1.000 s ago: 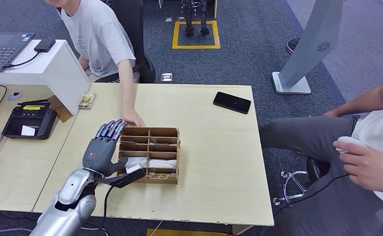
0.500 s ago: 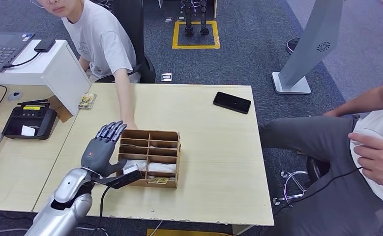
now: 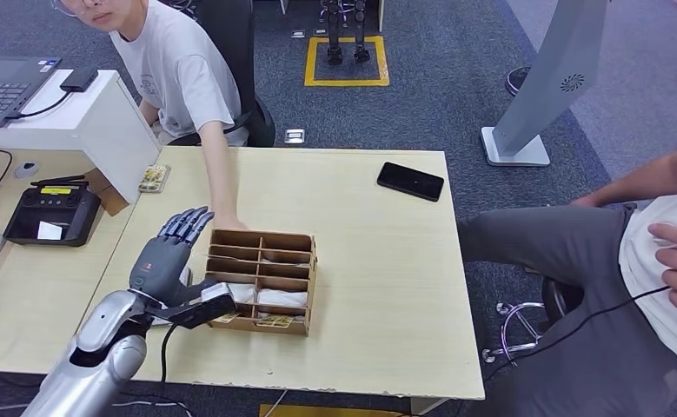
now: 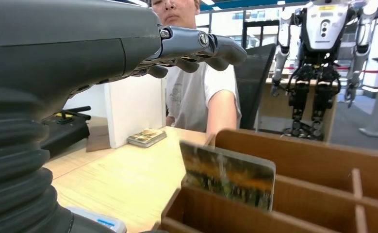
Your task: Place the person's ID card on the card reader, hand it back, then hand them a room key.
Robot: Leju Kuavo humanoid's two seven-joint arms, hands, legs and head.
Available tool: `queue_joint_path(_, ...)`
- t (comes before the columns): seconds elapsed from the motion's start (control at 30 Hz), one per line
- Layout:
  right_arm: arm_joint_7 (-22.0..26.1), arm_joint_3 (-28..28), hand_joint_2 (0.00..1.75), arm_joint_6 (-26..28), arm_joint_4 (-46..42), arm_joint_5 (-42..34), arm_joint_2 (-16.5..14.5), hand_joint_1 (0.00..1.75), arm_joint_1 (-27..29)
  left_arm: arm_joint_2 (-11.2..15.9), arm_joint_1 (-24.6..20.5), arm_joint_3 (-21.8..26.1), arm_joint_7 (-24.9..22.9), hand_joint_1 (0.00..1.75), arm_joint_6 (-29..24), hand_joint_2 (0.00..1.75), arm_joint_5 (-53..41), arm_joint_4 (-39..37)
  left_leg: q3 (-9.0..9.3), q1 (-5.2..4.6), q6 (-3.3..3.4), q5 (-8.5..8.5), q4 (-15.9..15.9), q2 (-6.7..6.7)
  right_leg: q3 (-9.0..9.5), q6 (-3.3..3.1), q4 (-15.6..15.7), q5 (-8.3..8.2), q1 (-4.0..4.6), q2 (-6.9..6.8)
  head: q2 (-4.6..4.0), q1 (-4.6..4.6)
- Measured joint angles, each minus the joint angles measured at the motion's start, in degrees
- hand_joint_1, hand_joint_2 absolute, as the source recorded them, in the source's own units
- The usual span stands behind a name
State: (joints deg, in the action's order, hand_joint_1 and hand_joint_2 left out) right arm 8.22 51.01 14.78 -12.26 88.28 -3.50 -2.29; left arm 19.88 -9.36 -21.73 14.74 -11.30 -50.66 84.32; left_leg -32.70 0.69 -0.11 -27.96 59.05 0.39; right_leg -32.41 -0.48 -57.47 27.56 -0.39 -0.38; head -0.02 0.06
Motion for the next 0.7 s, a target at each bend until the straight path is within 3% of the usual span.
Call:
queue_joint_path(0.27,0.07,0.0,1.75,0.0,0.0,0.0,0.0,0.0,0.01,2.85,0.27,2.1,1.17,0.0,2.43,1.75,3.92,5.57,0.0,-0.01,0.0,0.0,0.0,-0.01,0.01,0.0,0.0,0.0,0.0,-0.01,0.0,0.0)
queue_joint_path(0.7,0.2,0.0,1.75,0.02,0.0,0.01,0.0,0.0,0.0,5.31,2.05,2.86,3.49,0.0,5.87,1.75,8.63,9.63,-0.01,0.0,0.0,0.0,0.0,0.0,0.0,0.0,0.0,0.0,0.0,0.0,0.0,-0.01)
